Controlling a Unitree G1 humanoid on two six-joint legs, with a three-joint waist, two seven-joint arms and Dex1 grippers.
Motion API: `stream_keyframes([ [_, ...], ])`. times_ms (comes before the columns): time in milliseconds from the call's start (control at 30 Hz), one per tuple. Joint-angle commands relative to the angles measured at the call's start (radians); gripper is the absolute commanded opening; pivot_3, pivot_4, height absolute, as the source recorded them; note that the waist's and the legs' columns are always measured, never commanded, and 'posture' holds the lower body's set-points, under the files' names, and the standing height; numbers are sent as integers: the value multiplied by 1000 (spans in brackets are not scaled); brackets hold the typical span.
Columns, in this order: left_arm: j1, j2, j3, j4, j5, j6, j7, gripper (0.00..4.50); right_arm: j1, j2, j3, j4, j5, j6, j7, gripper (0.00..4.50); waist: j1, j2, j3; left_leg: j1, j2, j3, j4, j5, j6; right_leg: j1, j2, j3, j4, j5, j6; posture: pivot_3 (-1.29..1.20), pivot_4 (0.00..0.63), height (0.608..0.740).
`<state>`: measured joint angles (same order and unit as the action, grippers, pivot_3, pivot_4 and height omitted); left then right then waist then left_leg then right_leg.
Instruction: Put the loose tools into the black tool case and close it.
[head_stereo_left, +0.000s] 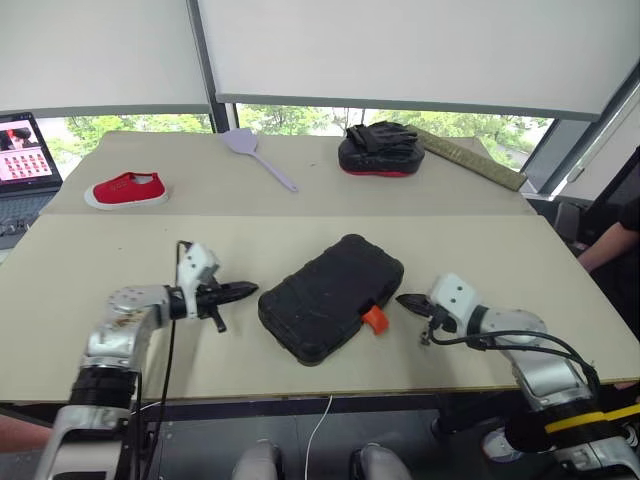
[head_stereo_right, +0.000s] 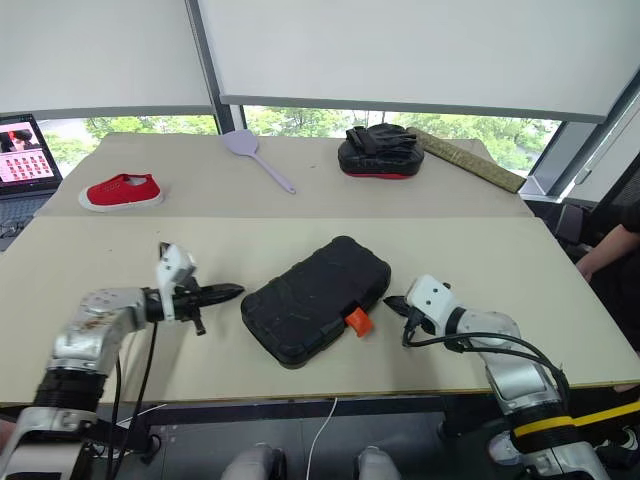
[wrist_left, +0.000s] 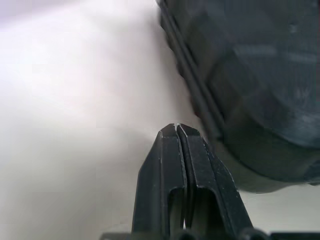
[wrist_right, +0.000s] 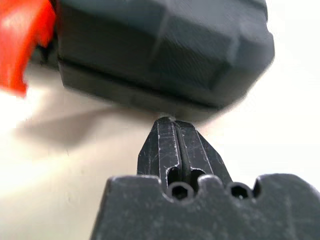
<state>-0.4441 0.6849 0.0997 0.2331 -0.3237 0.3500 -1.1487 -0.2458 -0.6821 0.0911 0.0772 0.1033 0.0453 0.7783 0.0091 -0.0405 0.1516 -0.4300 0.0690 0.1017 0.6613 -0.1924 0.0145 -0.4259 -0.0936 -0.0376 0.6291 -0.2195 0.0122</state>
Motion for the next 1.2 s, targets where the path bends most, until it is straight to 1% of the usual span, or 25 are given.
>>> stream_keyframes([
  [33, -28, 26, -35, -146, -88, 90, -86, 91, 69, -31, -89, -80, 50, 24, 11, 0, 5, 0, 0, 0, 0, 0, 0, 0, 0, 0, 0, 0, 0, 0, 0, 0, 150, 740],
  [67, -42, 16, -55, -170, -92, 98, -92, 91, 93, -29, -107, -95, 65, 31, 11, 0, 7, 0, 0, 0, -1, 0, 0, 0, 0, 1, -1, -1, 0, 0, 1, 0, 150, 740],
  [133, -79, -42, -104, -196, -83, 104, -61, 91, 140, -16, -131, -129, 112, 1, 40, 0, 13, 0, 0, 0, -2, 0, 0, 0, 0, 2, -2, 0, -1, 0, 1, 0, 150, 740],
  [200, -115, -109, -168, -197, -54, 127, -14, 91, 174, 0, -151, -156, 142, -48, 54, 0, 15, 0, 0, 0, -2, 0, 0, 0, 0, 3, -2, 0, -1, -2, 5, 0, 150, 740],
  [267, -152, -193, -248, -151, 19, 137, 72, 91, 192, 26, -170, -213, 189, -39, 53, 0, 12, 0, 0, 0, -2, 0, 1, 0, 0, 3, -1, 1, -1, -3, 6, 0, 150, 740],
  [367, -169, -255, -335, -108, 96, 120, 122, 91, 202, 46, -171, -293, 245, -4, 65, 0, 0, 0, 0, 1, -2, -1, 1, 0, 0, 3, 1, 3, 0, -3, 7, 0, 150, 740],
  [500, -151, -275, -417, -79, 159, 96, 135, 91, 207, 45, -132, -333, 237, 6, 85, 0, -3, 2, -2, 6, -2, -1, -1, 0, 0, 5, 3, 5, 1, -3, 5, 0, 150, 740],
  [567, -134, -286, -445, -54, 183, 71, 140, 91, 197, 50, -82, -332, 201, 8, 93, 0, 0, 3, -3, 7, -2, -1, -1, 0, 0, 6, 2, 5, 1, -4, 6, 0, 150, 740],
  [667, -130, -306, -447, -36, 189, 64, 150, 91, 179, 72, -8, -290, 133, -1, 85, 0, 2, 6, -11, 8, -2, -1, -1, 0, 0, 7, 1, 5, 0, -5, 5, 0, 150, 740],
  [800, -136, -308, -442, -33, 192, 62, 144, 91, 155, 112, 37, -233, 83, -18, 64, 0, 6, 9, -14, 8, -3, -1, -1, 0, 0, 7, 1, 6, 0, -7, 4, 0, 150, 740],
  [933, -139, -300, -437, -30, 193, 62, 135, 91, 128, 157, 47, -192, 67, -21, 37, 0, 5, 10, -15, 8, -3, -1, -1, 0, 0, 7, 1, 6, 0, -7, 4, 0, 150, 740],
  [1100, -133, -294, -433, -32, 194, 65, 131, 91, 110, 172, 55, -139, 32, -14, 25, 0, 3, 11, -16, 8, -3, -1, -1, 0, 0, 6, 2, 7, 0, -7, 4, 0, 150, 740],
  [1200, -135, -298, -434, -29, 194, 67, 131, 91, 94, 189, 49, -122, 36, -23, 21, 0, 3, 11, -16, 8, -3, -1, -1, 0, 0, 6, 2, 6, 0, -7, 4, 0, 150, 740],
])
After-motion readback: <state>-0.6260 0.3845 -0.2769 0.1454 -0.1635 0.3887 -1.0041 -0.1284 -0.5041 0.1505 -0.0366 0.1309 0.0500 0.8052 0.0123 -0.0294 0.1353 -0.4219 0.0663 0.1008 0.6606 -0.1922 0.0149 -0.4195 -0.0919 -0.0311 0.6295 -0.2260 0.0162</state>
